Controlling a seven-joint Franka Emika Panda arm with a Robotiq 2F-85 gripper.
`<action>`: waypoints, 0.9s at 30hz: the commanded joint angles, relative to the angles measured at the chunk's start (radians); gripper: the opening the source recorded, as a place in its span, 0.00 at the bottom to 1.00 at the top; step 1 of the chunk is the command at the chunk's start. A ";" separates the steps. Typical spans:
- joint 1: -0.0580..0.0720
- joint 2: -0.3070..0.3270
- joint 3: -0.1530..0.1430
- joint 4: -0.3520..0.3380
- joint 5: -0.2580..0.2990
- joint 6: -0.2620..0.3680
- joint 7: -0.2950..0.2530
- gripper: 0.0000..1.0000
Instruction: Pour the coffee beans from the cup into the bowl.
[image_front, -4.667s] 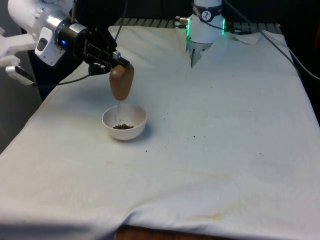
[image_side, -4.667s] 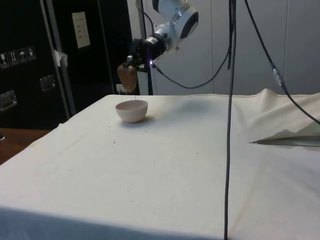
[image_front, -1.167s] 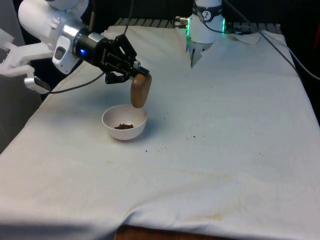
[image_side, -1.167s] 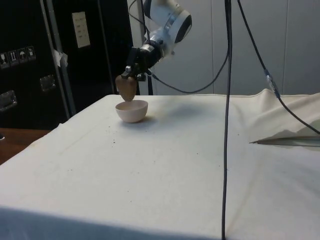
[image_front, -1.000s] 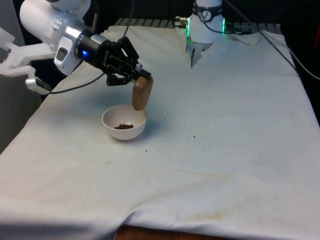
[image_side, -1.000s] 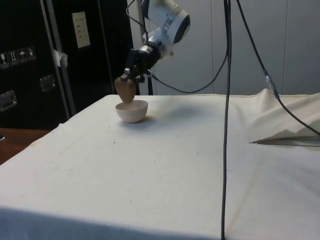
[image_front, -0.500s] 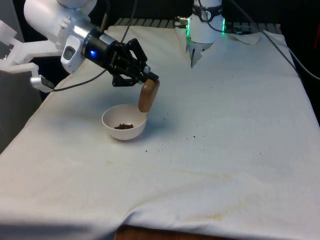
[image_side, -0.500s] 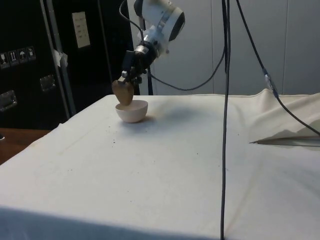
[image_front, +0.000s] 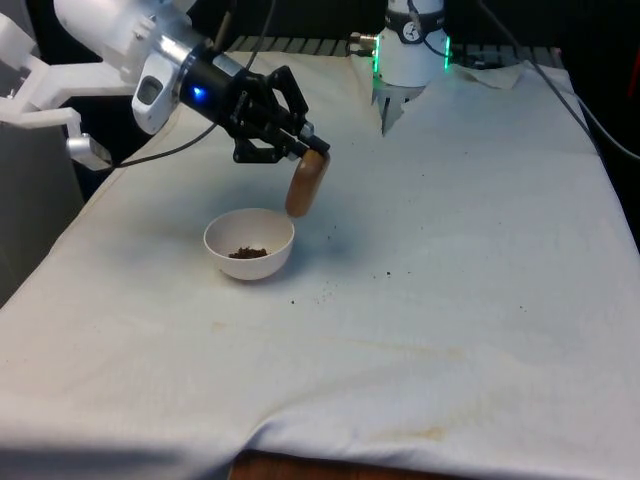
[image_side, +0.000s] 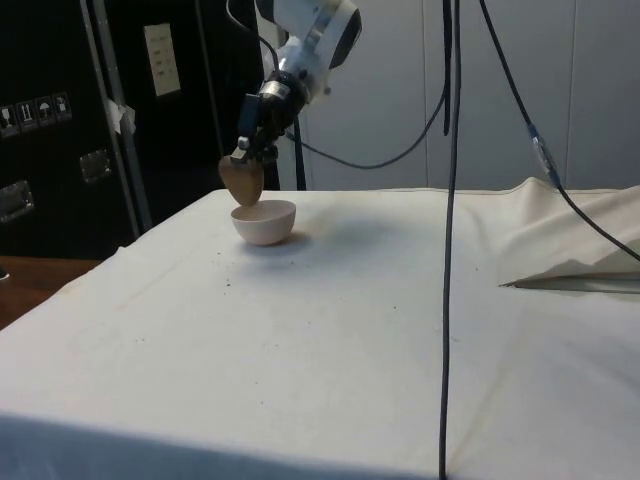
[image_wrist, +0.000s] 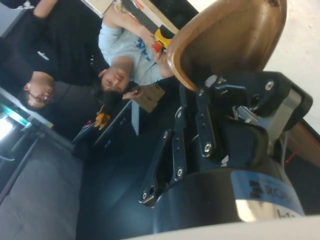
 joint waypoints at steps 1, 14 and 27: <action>0.020 -0.014 -0.011 -0.017 -0.009 0.025 -0.001 0.03; 0.051 -0.044 -0.010 -0.020 -0.073 0.069 0.000 0.03; 0.063 -0.058 0.005 -0.004 -0.136 0.097 0.000 0.03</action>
